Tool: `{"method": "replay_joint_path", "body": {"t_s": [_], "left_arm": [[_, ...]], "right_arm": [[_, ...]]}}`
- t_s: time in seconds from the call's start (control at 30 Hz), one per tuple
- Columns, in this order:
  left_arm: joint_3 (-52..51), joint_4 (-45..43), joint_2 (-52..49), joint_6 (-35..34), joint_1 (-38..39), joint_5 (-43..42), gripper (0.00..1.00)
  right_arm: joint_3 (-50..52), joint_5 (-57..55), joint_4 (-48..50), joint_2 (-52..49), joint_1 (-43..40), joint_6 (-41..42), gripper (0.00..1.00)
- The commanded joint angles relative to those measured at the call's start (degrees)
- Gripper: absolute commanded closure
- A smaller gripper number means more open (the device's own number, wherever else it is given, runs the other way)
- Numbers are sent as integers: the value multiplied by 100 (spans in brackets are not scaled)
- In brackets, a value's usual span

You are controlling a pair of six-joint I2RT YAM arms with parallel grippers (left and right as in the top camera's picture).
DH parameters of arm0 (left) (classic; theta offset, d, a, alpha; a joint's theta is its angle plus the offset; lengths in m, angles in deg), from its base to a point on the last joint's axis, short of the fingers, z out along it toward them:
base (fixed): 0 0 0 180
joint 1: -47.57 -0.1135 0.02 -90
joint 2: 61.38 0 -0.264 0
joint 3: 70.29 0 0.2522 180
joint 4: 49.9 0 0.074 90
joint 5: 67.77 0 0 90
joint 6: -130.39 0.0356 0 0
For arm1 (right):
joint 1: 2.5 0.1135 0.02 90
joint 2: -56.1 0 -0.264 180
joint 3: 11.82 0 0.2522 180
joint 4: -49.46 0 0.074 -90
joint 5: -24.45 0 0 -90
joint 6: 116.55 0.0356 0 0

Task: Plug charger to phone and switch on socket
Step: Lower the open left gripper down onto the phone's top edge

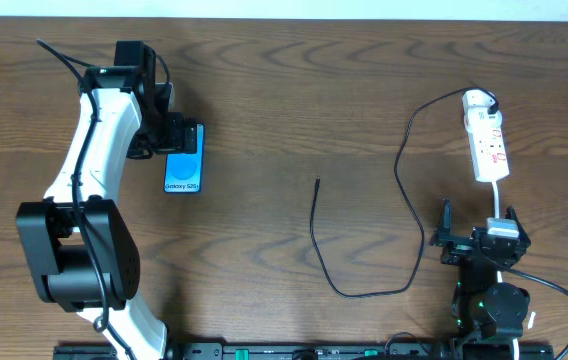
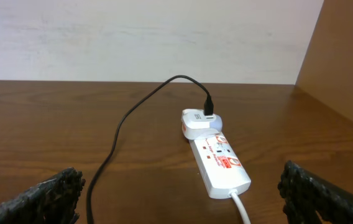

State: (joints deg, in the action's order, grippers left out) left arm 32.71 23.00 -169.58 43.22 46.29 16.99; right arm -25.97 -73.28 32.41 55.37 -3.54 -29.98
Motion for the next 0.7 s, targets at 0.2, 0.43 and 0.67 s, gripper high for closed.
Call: {"method": "replay_joint_path", "body": {"t_s": [0.2, 0.43, 0.67], "left_arm": [[201, -118, -15, -4, 13, -13, 2], [457, -109, -15, -9, 20, -15, 1], [901, 188, -271, -7, 229, -11, 1]], "right_arm": [[7, -31, -24, 35, 48, -50, 1], [7, -31, -24, 35, 48, -50, 1], [7, -31, -24, 35, 48, -50, 1]]}}
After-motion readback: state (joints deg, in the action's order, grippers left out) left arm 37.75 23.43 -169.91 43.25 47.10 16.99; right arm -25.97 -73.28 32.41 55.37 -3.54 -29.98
